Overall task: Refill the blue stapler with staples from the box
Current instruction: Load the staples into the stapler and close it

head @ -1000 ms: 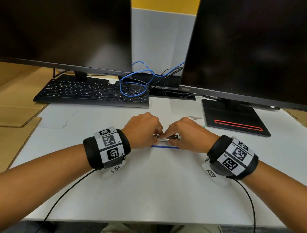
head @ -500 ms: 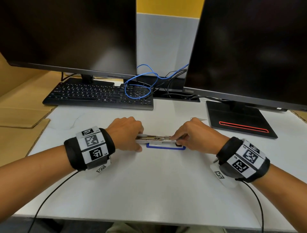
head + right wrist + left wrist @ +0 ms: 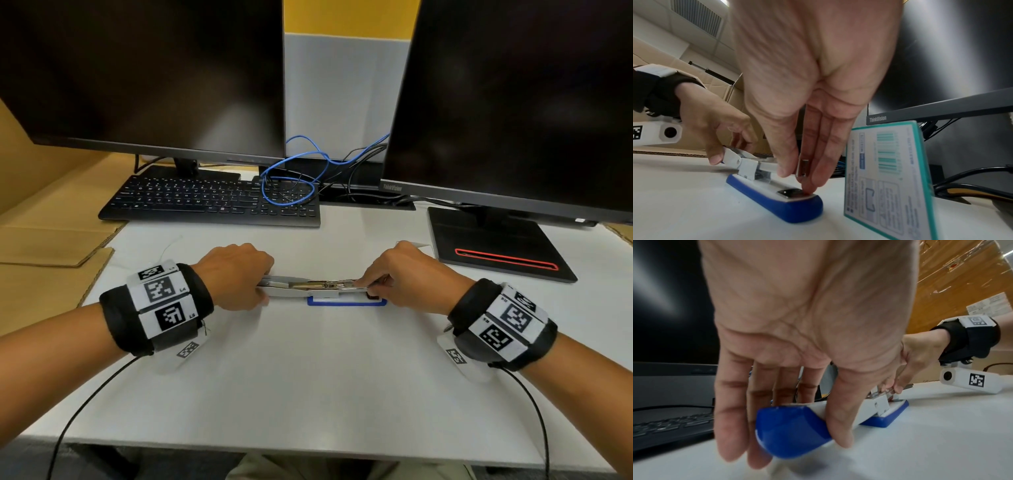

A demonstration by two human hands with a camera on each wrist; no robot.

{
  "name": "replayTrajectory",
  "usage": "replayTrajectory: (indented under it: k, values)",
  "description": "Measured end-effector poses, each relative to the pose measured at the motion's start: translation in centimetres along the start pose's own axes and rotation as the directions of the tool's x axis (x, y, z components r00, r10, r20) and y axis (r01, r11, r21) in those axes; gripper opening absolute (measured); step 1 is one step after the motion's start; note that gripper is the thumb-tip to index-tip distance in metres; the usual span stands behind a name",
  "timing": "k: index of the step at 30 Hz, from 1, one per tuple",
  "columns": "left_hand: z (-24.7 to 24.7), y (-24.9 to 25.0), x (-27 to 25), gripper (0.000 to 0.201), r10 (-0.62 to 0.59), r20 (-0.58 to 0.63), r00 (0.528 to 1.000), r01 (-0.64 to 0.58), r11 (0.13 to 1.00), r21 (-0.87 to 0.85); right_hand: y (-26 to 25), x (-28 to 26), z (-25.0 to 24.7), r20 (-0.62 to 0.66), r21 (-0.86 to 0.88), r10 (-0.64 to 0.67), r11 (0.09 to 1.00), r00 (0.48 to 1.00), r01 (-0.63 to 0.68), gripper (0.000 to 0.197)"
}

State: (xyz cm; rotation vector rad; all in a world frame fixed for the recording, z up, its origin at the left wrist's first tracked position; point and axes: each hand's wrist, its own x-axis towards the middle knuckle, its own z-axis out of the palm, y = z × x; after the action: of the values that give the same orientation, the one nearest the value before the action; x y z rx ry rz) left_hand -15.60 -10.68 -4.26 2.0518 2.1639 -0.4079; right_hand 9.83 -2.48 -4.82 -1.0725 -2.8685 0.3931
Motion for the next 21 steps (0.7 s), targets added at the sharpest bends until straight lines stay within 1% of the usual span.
replayTrajectory:
  k: [3,7,10,13,18,21]
  values:
    - [-0.7,-0.4,-0.2,0.018,0.009,-0.064,0.998,-0.012,0.999,-0.046,0.0,-0.1,-0.2,0.013,0.0,-0.004,1.0,1.0,0.004,0.027]
    - [-2.4,-0.7,-0.4,0.017,0.033,-0.175,0.984,-0.052,0.993,-0.108,-0.1,-0.1,-0.3,0.024,-0.012,-0.009,1.0,1.0,0.009,0.027]
    - [-3.3,0.1,-0.5,0.023,0.069,-0.275,0.959,-0.114,0.982,-0.151,-0.1,0.0,-0.3,0.033,-0.01,-0.011,1.0,0.999,0.012,0.028]
    - [-3.7,1.2,-0.6,0.03,0.103,-0.362,0.926,-0.163,0.977,-0.139,-0.1,0.1,-0.3,0.041,-0.01,-0.014,1.0,0.999,0.015,0.028]
    - [-3.7,2.5,-0.4,0.041,0.13,-0.406,0.905,-0.222,0.956,-0.19,0.1,0.1,-0.2,0.041,0.008,-0.017,1.0,0.999,0.017,0.028]
    - [-3.3,3.1,-0.3,0.052,0.148,-0.43,0.891,-0.276,0.928,-0.252,0.2,0.1,-0.1,0.036,0.007,-0.024,1.0,0.999,0.024,0.027]
